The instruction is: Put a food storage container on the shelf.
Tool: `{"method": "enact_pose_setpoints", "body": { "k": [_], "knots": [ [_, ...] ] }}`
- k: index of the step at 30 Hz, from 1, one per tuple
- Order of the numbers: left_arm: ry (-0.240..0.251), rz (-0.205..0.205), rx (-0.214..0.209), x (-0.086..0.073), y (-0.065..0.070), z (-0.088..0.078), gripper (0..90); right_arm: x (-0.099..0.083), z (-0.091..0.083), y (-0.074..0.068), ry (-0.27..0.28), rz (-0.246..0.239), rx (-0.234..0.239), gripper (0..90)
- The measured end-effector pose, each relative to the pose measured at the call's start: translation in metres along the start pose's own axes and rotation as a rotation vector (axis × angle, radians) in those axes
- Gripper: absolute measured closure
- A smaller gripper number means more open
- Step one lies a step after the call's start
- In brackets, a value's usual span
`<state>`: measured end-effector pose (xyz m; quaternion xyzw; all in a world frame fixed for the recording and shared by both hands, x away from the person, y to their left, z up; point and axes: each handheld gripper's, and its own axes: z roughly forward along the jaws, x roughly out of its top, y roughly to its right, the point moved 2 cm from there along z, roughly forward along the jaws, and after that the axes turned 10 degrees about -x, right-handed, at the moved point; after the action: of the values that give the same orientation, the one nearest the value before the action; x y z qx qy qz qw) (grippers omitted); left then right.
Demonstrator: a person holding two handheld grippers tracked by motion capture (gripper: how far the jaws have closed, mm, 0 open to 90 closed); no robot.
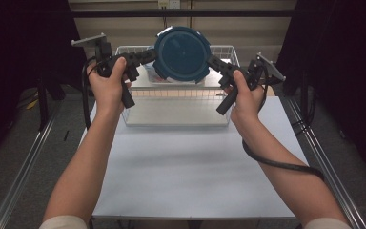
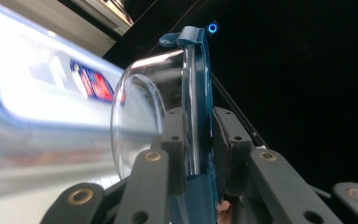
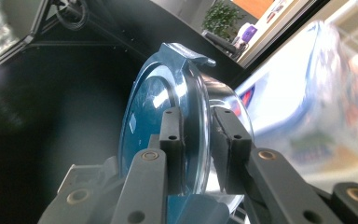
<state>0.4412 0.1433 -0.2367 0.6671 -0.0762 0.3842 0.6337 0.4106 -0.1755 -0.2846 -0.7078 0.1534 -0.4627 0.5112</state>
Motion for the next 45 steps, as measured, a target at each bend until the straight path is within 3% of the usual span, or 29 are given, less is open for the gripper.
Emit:
{"method": "enact_pose_setpoints", "body": {
  "k": [4, 6, 8, 11, 15, 16, 17, 18, 20, 23, 25, 26, 28, 30, 33, 37, 42, 45],
  "knots": [
    [0.005, -0.026, -0.020, 0.019, -0.011, 0.011, 76.0, 0.018, 0.019, -0.004, 0.018, 0.011, -0.019, 75.7],
    [0.008, -0.053, -0.011, 0.028, -0.021, 0.016, 75.9, 0.027, 0.030, -0.003, 0.016, 0.013, -0.035, 75.7],
    [0.021, -0.076, -0.015, 0.035, -0.030, 0.019, 75.5, 0.033, 0.039, -0.002, 0.009, 0.046, -0.038, 75.6],
    [0.042, -0.105, -0.003, 0.042, -0.038, 0.021, 74.8, 0.038, 0.049, -0.004, 0.004, 0.043, -0.065, 75.5],
    [0.052, -0.166, 0.032, 0.048, -0.050, 0.027, 72.4, 0.047, 0.066, -0.004, -0.010, 0.064, -0.113, 74.8],
    [0.051, -0.169, 0.041, 0.048, -0.051, 0.028, 70.7, 0.050, 0.070, -0.002, -0.012, 0.093, -0.126, 74.3],
    [0.058, -0.158, 0.083, 0.048, -0.055, 0.030, 69.2, 0.050, 0.072, -0.002, -0.007, 0.092, -0.131, 73.7],
    [0.062, -0.150, 0.089, 0.048, -0.057, 0.031, 66.6, 0.051, 0.076, -0.003, -0.003, 0.061, -0.142, 72.7],
    [0.082, -0.165, 0.081, 0.049, -0.059, 0.031, 67.1, 0.051, 0.078, -0.004, -0.001, 0.076, -0.146, 72.8],
    [0.076, -0.123, 0.081, 0.046, -0.057, 0.031, 65.8, 0.052, 0.078, -0.003, 0.001, 0.058, -0.147, 72.3],
    [0.091, -0.095, 0.064, 0.044, -0.052, 0.028, 58.2, 0.052, 0.076, -0.004, 0.018, 0.028, -0.151, 63.3],
    [0.083, -0.058, 0.091, 0.043, -0.048, 0.025, 53.2, 0.052, 0.073, -0.004, 0.040, -0.004, -0.156, 57.4],
    [0.097, -0.037, 0.084, 0.041, -0.042, 0.020, 47.7, 0.051, 0.066, -0.004, 0.047, -0.043, -0.157, 56.3],
    [0.095, 0.007, 0.091, 0.034, -0.035, 0.013, 41.8, 0.050, 0.056, -0.005, 0.059, -0.049, -0.132, 50.4],
    [0.080, 0.023, 0.085, 0.020, -0.031, 0.008, 36.4, 0.042, 0.041, -0.006, 0.068, -0.076, -0.108, 44.7],
    [0.067, 0.056, 0.083, -0.005, -0.028, 0.003, 30.2, 0.026, 0.024, -0.005, 0.041, -0.068, -0.071, 41.5],
    [0.049, 0.071, 0.079, -0.034, -0.027, -0.003, 23.8, 0.004, 0.004, 0.000, 0.036, -0.095, -0.052, 37.6],
    [0.054, 0.069, 0.085, -0.048, -0.027, -0.006, 20.6, -0.007, -0.006, 0.005, 0.025, -0.084, -0.025, 34.5]
  ]
}}
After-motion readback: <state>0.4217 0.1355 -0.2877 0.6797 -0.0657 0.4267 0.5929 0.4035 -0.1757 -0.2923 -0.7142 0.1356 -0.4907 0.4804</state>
